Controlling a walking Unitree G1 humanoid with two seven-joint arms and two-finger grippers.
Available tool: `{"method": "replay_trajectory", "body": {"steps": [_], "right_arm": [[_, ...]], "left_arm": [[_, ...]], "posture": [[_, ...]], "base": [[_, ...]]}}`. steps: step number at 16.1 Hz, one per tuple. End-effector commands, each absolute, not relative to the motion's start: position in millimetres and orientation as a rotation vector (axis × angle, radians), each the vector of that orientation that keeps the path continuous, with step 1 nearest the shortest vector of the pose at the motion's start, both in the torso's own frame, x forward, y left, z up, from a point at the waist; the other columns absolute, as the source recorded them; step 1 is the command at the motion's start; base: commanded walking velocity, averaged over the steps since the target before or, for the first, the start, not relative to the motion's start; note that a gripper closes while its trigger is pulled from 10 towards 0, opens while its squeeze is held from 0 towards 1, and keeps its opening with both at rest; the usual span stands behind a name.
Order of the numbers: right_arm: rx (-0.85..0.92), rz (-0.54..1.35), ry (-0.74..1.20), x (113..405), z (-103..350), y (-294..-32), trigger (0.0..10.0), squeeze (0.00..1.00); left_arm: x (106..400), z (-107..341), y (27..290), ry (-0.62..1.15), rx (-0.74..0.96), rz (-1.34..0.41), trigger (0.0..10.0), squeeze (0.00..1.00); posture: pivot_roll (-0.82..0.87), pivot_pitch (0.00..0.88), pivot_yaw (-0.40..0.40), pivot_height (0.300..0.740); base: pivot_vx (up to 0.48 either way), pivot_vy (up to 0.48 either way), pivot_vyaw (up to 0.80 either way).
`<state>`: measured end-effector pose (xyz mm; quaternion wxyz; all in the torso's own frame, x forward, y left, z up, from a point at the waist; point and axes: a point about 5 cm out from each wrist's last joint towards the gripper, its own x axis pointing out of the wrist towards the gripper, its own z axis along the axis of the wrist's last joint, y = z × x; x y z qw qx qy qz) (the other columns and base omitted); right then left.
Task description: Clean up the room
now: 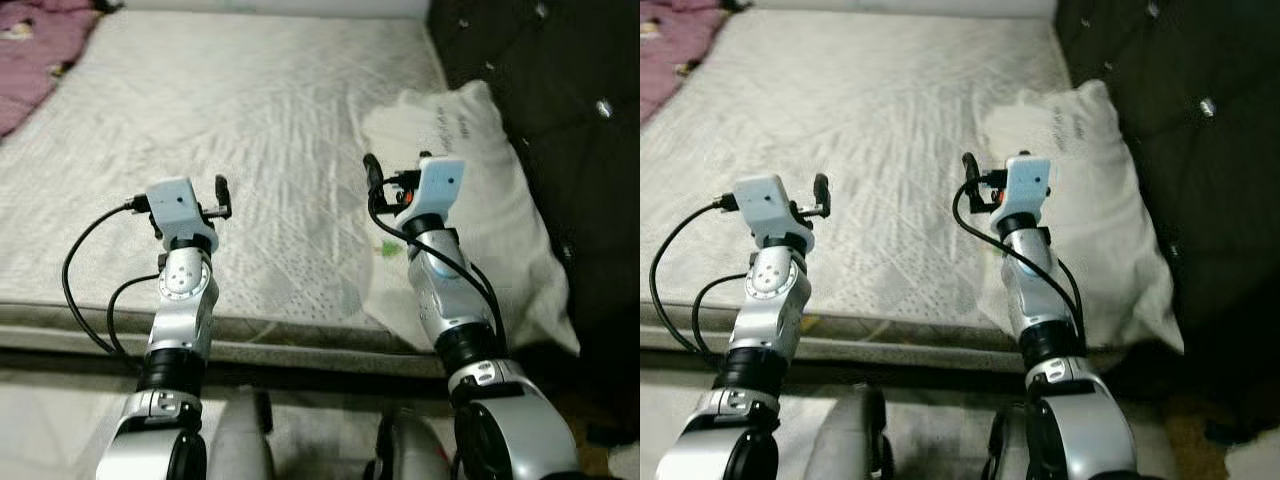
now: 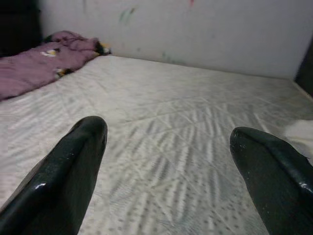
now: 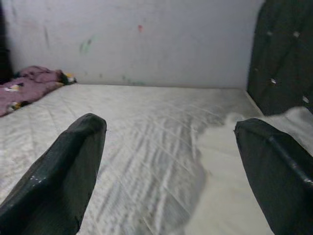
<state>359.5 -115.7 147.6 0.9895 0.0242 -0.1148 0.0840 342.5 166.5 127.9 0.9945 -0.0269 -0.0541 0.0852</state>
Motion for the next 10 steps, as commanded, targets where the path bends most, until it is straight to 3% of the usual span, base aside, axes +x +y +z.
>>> {"method": "replay_trajectory", "body": {"steps": [1, 10], "right_arm": [[0.042, 0.16, -0.202, 355.3, 135.7, -117.6, 10.0, 0.0], [0.029, 0.109, -0.151, 342.6, 117.1, -135.6, 10.0, 0.0]], "left_arm": [[343.1, 126.6, 167.1, -0.11, -0.034, 0.157, 10.0, 0.0], [329.5, 116.8, 158.4, -0.122, -0.022, 0.126, 10.0, 0.0]], "posture": [[0.07, 0.0, 0.019, 0.74], [0.06, 0.0, 0.0, 0.74]], "base": [[0.0, 0.0, 0.0], [0.0, 0.0, 0.0]]}}
